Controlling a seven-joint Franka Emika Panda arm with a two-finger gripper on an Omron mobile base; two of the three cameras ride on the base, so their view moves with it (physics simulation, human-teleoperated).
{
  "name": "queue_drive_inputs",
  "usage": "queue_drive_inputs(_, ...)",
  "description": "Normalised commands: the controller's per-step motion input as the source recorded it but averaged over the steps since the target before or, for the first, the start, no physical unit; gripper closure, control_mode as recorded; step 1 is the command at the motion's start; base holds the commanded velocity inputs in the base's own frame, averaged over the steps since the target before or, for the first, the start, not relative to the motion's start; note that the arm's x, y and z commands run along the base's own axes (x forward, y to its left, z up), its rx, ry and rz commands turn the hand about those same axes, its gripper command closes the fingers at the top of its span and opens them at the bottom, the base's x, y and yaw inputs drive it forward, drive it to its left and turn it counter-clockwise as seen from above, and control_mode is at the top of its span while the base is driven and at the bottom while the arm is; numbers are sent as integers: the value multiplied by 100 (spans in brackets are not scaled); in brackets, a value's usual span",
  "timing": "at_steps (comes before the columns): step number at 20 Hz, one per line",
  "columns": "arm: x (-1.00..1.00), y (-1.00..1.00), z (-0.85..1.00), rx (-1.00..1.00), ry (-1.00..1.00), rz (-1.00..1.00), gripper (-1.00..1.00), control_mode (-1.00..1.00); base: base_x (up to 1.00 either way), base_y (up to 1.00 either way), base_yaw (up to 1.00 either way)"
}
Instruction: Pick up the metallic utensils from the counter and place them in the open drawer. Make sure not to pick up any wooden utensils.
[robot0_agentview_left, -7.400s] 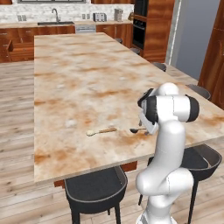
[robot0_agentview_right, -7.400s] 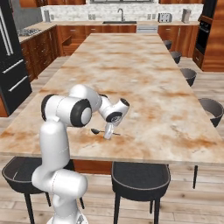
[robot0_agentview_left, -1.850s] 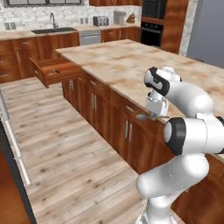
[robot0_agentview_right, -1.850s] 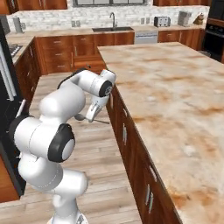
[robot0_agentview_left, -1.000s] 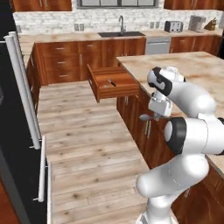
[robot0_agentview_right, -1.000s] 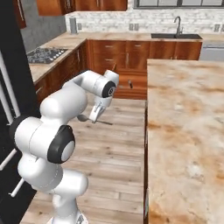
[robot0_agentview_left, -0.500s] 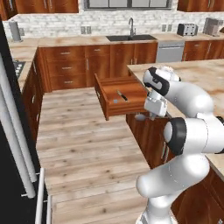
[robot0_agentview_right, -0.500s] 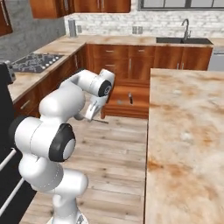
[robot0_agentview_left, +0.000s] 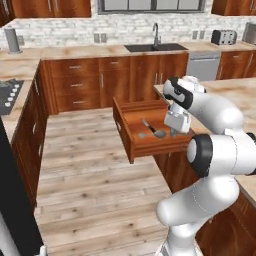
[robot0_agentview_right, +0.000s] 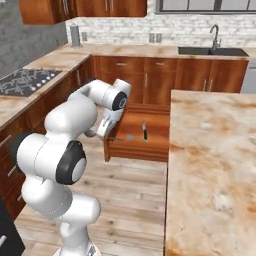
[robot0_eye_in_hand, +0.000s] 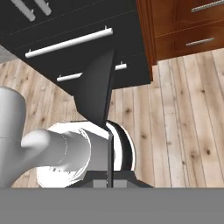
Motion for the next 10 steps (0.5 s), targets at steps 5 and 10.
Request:
queue_drive_inputs(5, 0, 0, 0, 0, 0, 0, 100, 100, 81, -4, -14)
queue_drive_inputs(10, 0, 0, 0, 0, 0, 0, 100, 100, 73, -4, -25)
